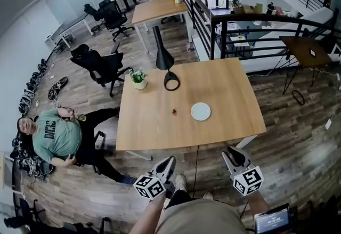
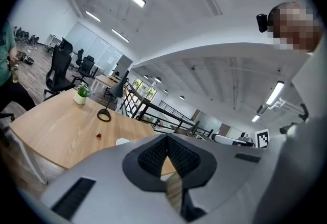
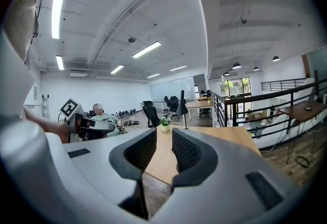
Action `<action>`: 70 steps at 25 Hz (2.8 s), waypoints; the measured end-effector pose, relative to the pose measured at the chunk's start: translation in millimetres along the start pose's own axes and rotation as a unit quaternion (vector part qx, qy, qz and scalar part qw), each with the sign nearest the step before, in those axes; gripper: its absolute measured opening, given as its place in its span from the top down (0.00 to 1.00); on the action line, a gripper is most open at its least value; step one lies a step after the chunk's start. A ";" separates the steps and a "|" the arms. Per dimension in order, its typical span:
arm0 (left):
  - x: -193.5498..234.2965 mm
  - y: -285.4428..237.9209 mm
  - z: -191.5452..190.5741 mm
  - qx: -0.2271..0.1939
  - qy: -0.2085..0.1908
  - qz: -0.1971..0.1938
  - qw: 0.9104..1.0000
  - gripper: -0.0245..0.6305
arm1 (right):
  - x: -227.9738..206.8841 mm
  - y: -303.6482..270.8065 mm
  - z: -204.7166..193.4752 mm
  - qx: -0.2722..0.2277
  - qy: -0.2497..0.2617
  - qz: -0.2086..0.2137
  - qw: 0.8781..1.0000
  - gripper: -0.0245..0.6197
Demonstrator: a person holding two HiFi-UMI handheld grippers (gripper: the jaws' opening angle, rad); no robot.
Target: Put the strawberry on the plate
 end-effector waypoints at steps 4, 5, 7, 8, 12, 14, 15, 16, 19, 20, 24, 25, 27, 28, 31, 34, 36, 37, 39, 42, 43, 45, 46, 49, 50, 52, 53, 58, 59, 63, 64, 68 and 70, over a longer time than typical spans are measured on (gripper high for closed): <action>30.3 -8.8 18.8 -0.004 0.002 -0.003 1.000 0.96 | 4.0 -30.8 17.4 -0.006 0.005 -0.003 1.000 0.84; 38.5 -11.3 22.7 -0.005 0.004 -0.003 1.000 0.96 | 4.5 -38.7 20.7 -0.006 0.007 -0.004 1.000 0.84; 53.9 -16.0 30.8 -0.007 0.007 -0.004 1.000 0.96 | 5.1 -54.1 26.2 -0.005 0.011 -0.007 1.000 0.84; 60.9 -17.9 35.0 -0.009 0.007 -0.005 1.000 0.96 | 5.9 -61.3 29.0 -0.005 0.012 -0.009 1.000 0.84; 88.6 -24.7 48.6 -0.009 0.012 -0.011 1.000 0.96 | 11.8 -88.4 39.5 -0.005 0.016 -0.016 1.000 0.84; 102.4 -29.6 52.0 -0.006 0.014 -0.015 1.000 0.96 | 13.9 -100.9 41.3 -0.003 0.018 -0.020 1.000 0.84; 109.0 -32.6 54.0 -0.005 0.015 -0.018 1.000 0.96 | 14.5 -107.0 42.0 -0.002 0.018 -0.022 1.000 0.84; 115.3 -35.7 56.4 -0.004 0.016 -0.021 1.000 0.96 | 14.9 -112.9 42.9 -0.001 0.019 -0.025 1.000 0.84; 132.6 -44.4 64.7 -0.002 0.016 -0.029 0.999 0.96 | 15.8 -128.7 46.3 0.002 0.019 -0.034 0.999 0.84; 138.1 -46.8 67.4 -0.001 0.016 -0.032 0.999 0.96 | 16.6 -133.4 47.6 0.002 0.020 -0.037 0.999 0.84; 160.4 -53.5 76.7 0.003 0.017 -0.043 0.999 0.96 | 23.1 -152.1 51.5 0.000 0.021 -0.049 0.999 0.84; 165.9 -54.6 78.4 0.004 0.017 -0.046 0.999 0.96 | 25.0 -156.7 51.5 0.001 0.021 -0.052 0.998 0.84; 176.2 -56.7 81.2 0.006 0.017 -0.052 0.998 0.96 | 28.6 -165.7 50.6 0.002 0.020 -0.057 0.998 0.84; 181.3 -57.6 82.3 0.007 0.017 -0.054 0.998 0.96 | 30.4 -170.2 49.7 0.002 0.020 -0.059 0.998 0.84; 196.0 -58.4 84.4 0.009 0.015 -0.061 0.998 0.96 | 36.1 -183.8 46.4 0.002 0.021 -0.064 0.998 0.84; 209.9 -53.9 87.0 0.010 0.014 -0.064 0.998 0.96 | 42.6 -197.4 43.3 0.002 0.023 -0.066 0.998 0.84; 220.2 -50.6 89.7 0.009 0.013 -0.064 0.998 0.96 | 46.8 -207.4 42.8 0.000 0.025 -0.068 0.997 0.84; 225.1 -49.3 91.3 0.008 0.013 -0.064 0.998 0.96 | 49.3 -212.1 43.4 -0.002 0.026 -0.068 0.997 0.84; 233.0 -46.2 94.2 0.007 0.012 -0.064 0.998 0.96 | 55.4 -219.5 44.9 -0.006 0.026 -0.066 0.997 0.84; 241.0 -43.0 96.3 0.004 0.013 -0.062 0.998 0.96 | 61.6 -227.9 45.4 -0.005 0.029 -0.063 0.998 0.84; 243.2 -42.4 96.1 0.002 0.014 -0.062 0.998 0.96 | 62.5 -229.9 44.9 -0.003 0.030 -0.062 0.998 0.84; 247.5 -41.0 95.0 -0.001 0.017 -0.060 0.998 0.96 | 63.3 -232.6 43.7 0.001 0.032 -0.062 0.998 0.84; 249.6 -40.5 94.5 -0.002 0.018 -0.059 0.998 0.96 | 63.3 -233.7 43.5 0.001 0.033 -0.063 0.997 0.84; 254.8 -40.7 92.6 -0.005 0.022 -0.060 0.998 0.96 | 62.6 -236.2 45.0 -0.001 0.037 -0.067 0.997 0.84; 255.6 -41.2 91.6 -0.004 0.023 -0.061 0.998 0.96 | 62.4 -236.2 45.6 -0.002 0.037 -0.068 0.997 0.84; 255.4 -42.3 89.3 0.000 0.024 -0.063 0.998 0.96 | 62.2 -234.5 46.2 -0.004 0.037 -0.071 0.997 0.84; 254.6 -43.3 88.5 0.002 0.023 -0.065 0.998 0.96 | 61.9 -233.2 46.5 -0.005 0.036 -0.072 0.997 0.84; 246.0 -49.8 96.1 0.004 0.021 -0.067 0.998 0.96 | 55.7 -228.9 50.7 -0.001 0.033 -0.075 0.997 0.84; 244.5 -50.0 99.1 0.002 0.022 -0.066 0.998 0.96 | 54.1 -229.7 51.4 0.001 0.032 -0.074 0.997 0.84; 243.9 -45.0 100.1 -0.003 0.023 -0.061 0.998 0.96 | 51.5 -233.4 46.9 0.010 0.034 -0.071 0.997 0.84; 244.1 -45.8 99.0 -0.004 0.024 -0.060 0.998 0.96 | 49.6 -234.7 45.7 0.011 0.039 -0.069 0.997 0.84; 245.6 -53.9 95.3 -0.014 0.019 -0.053 0.998 0.96 | 39.6 -251.2 39.4 0.022 0.063 -0.046 0.997 0.84; 249.1 -62.4 94.3 -0.013 0.015 -0.054 0.998 0.96 | 37.6 -260.5 39.7 0.027 0.068 -0.039 0.997 0.84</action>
Point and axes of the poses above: the fingertips, and each gripper's own axes: y backward along the fingers, x to its left, z out of its top, the point moved 8 cm from there along y, backward along the fingers, and after that the axes turned 8 degrees about -y, right-handed, at the moved point
